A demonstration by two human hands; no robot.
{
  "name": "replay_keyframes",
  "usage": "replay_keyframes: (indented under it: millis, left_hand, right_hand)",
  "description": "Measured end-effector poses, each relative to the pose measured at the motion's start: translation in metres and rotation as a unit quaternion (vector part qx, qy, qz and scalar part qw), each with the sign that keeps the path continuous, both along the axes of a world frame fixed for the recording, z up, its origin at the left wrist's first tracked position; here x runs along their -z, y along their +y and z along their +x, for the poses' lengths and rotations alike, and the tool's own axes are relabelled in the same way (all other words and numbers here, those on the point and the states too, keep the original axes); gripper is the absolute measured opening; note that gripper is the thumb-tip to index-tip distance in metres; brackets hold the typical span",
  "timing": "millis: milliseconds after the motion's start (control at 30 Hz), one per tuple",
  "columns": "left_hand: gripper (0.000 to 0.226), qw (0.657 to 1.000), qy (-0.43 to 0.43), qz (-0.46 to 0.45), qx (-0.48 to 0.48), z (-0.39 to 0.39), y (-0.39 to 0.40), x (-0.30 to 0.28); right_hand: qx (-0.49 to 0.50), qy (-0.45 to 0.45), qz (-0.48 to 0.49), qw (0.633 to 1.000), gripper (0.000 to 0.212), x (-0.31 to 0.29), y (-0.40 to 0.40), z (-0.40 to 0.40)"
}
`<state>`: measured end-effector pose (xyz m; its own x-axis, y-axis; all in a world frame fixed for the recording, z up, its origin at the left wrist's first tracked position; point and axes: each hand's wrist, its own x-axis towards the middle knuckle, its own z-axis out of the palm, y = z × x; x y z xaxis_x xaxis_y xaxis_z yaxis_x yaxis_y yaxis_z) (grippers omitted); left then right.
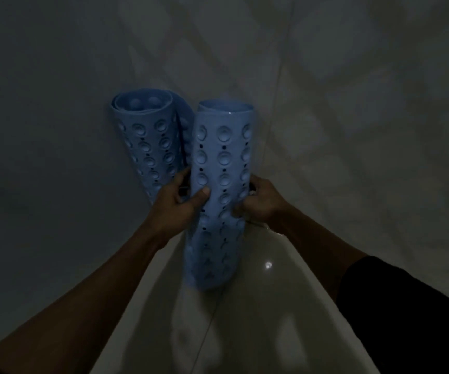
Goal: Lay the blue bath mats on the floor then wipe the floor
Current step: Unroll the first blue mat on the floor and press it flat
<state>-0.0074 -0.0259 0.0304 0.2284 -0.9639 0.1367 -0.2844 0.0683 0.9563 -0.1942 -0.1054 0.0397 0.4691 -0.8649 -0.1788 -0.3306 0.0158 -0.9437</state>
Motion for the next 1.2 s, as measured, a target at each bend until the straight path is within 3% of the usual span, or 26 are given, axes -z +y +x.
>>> replay_keyframes:
  millis: [133,267,333,400,567,733,833,967,1067,1200]
  left_hand:
    - [0.054,0.981,0.165,0.064,0.080,-0.022,0.004,-0.021]
    - [0.051,0.961,0.249,0.070,0.093,-0.065,0.003,-0.025]
    - [0.060,0.950,0.281,0.071,0.116,-0.090,0.000,-0.023]
    - [0.075,0.943,0.292,0.077,0.143,-0.116,-0.001,-0.025]
    - [0.084,0.906,0.334,0.109,0.236,-0.183,0.004,-0.034]
    - [0.076,0.874,0.343,0.143,0.313,-0.246,0.020,-0.037]
    - [0.076,0.858,0.353,0.173,0.331,-0.285,0.034,-0.031]
    - [0.071,0.839,0.366,0.233,0.330,-0.344,0.061,-0.017]
    - [0.061,0.822,0.370,0.262,0.344,-0.396,0.080,-0.006]
    - [0.061,0.829,0.356,0.261,0.343,-0.461,0.097,0.012]
  right_hand:
    - [0.060,-0.017,0.064,0.996,0.052,-0.028,0.022,-0.029]
    - [0.114,-0.033,0.104,0.987,0.052,-0.055,0.052,-0.065]
    - [0.134,-0.029,0.116,0.984,0.057,-0.065,0.068,-0.087]
    - [0.156,-0.029,0.124,0.979,0.057,-0.077,0.085,-0.110]
    - [0.243,-0.067,0.137,0.958,0.023,-0.098,0.128,-0.173]
    - [0.339,-0.141,0.177,0.913,0.037,-0.085,0.165,-0.239]
    - [0.344,-0.135,0.160,0.915,0.035,-0.063,0.189,-0.282]
    - [0.326,-0.150,0.199,0.912,0.068,-0.021,0.224,-0.336]
    - [0.286,-0.292,0.211,0.888,0.063,0.000,0.246,-0.373]
    - [0.300,-0.324,0.209,0.873,0.060,0.019,0.265,-0.430]
